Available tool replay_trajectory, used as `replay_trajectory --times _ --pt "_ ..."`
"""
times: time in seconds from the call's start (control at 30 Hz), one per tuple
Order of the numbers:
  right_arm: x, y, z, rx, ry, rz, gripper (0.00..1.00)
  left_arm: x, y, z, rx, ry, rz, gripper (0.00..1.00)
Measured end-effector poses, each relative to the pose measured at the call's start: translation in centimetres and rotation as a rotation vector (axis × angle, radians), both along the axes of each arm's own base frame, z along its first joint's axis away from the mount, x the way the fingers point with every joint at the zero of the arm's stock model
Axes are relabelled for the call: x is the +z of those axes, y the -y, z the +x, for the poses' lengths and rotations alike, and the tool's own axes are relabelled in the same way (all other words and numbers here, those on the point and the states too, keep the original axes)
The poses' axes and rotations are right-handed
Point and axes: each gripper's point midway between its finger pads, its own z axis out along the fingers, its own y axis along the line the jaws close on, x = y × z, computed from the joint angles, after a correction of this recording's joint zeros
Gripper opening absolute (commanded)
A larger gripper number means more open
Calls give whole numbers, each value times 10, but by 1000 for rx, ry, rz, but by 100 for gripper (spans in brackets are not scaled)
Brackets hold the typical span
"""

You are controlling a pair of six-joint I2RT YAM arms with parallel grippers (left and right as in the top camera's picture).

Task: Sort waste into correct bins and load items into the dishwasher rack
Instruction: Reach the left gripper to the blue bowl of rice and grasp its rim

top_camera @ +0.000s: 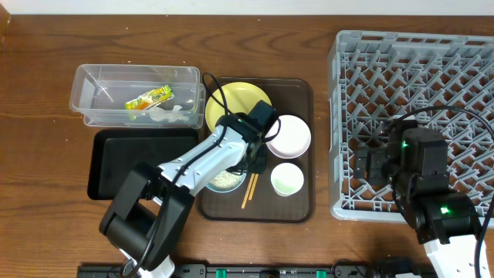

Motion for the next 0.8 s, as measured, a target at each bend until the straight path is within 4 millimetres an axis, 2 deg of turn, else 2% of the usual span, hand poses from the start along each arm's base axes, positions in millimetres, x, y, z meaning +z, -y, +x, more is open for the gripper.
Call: replay_trajectory --times 0.07,0.13,0.47,0.53,0.63,0.8 --pt "0 0 0 0 0 0 99 0 0 0 0 1 -1 36" --pt "0 0 0 -1 0 1 99 0 0 0 1 0 -1 30" --pt "0 0 0 -1 0 1 99 -4 3 -9 -23 -10 10 22" --pt "0 0 0 -1 0 1 99 -4 6 -10 -31 -9 10 14" --pt "0 0 0 -2 0 1 99 -4 9 -13 -43 -10 10 7" --pt "0 0 0 -1 -1 1 99 -3 7 -13 -50 1 30 6"
